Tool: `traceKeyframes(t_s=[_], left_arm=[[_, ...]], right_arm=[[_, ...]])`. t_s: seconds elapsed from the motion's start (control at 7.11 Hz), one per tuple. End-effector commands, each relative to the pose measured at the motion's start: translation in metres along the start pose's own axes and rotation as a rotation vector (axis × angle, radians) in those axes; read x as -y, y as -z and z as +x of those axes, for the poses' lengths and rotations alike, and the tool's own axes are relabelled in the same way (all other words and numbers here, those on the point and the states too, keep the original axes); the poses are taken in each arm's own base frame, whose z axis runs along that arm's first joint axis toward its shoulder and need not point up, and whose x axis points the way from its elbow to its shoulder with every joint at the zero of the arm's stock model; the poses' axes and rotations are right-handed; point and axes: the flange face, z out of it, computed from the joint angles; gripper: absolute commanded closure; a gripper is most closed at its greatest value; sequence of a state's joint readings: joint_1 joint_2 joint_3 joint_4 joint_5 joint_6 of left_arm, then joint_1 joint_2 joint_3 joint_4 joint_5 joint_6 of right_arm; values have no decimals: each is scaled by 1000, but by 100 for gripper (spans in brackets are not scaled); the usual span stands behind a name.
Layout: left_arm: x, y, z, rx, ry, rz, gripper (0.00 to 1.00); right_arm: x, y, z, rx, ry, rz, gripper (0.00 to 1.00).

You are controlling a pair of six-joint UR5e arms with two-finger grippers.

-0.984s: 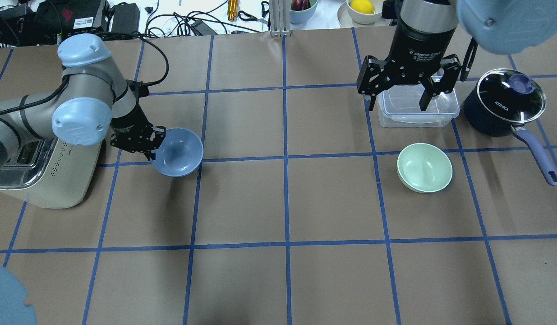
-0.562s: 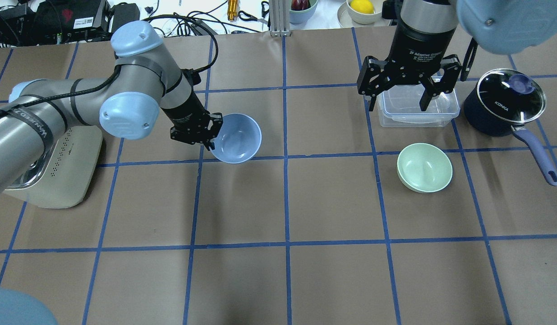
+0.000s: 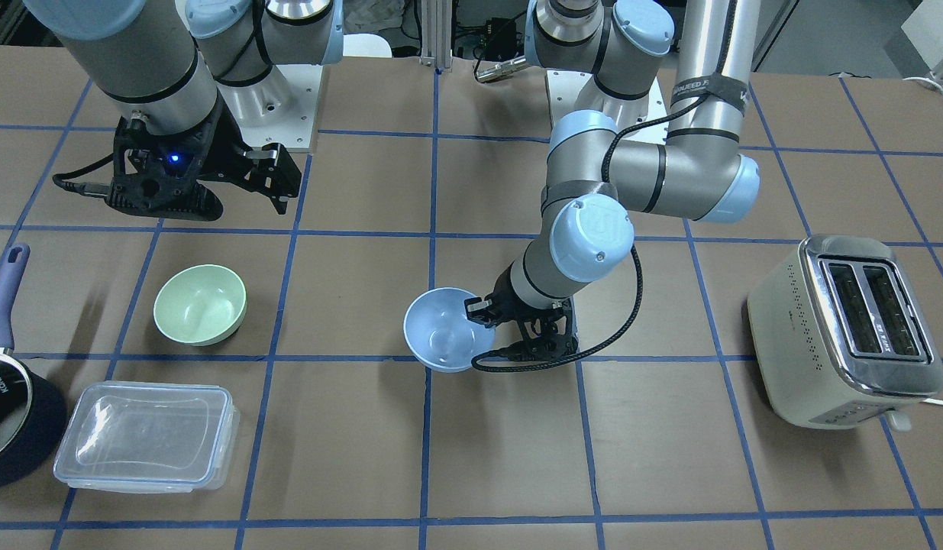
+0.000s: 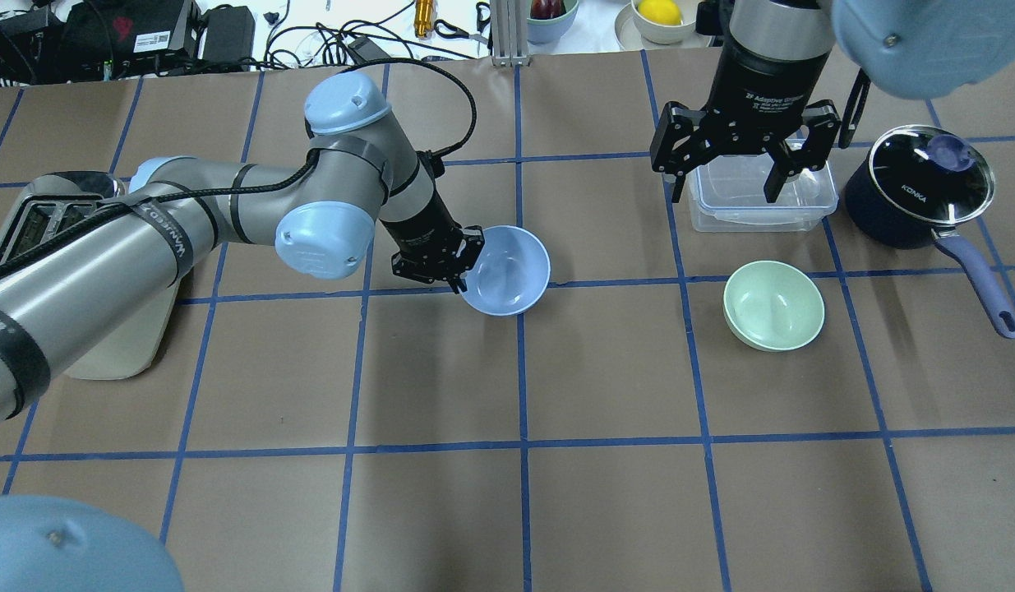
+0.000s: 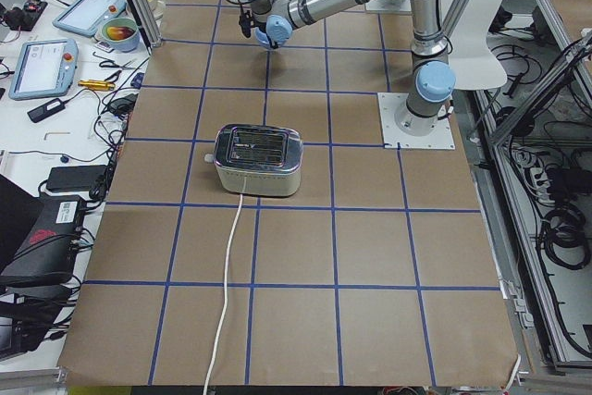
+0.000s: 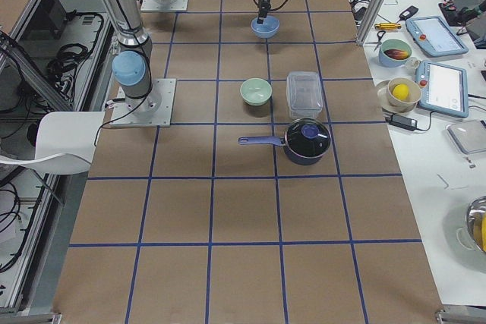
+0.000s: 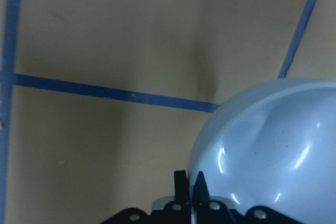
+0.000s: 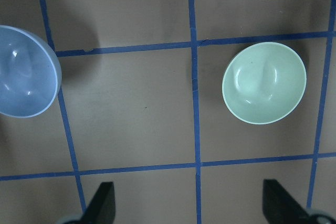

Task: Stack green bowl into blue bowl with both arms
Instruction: 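Slide the light blue bowl with the left gripper toward the table center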

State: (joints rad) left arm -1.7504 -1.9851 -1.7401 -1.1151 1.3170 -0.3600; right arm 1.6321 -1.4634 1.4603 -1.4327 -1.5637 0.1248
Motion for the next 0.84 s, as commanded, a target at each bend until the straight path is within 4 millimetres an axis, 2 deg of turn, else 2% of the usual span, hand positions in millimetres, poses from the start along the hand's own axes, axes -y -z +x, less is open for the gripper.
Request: traceKeyframes(t_s=[0.0,0.42,0.56,0.7], left_arm=[[-1,-17,6,9,-12,-23,100],[-4,-26,12,18,-25,-34,100],[-3,-24,13,19,-29,-19,8],[-8,-1,17,11,-51,26,0]], right_arm=[[0,0,0,1,-1,0,0],[0,0,0,1,-2,0,0],[0,0,0,1,2,0,0],[3,-2,0,0,10,-2,0]])
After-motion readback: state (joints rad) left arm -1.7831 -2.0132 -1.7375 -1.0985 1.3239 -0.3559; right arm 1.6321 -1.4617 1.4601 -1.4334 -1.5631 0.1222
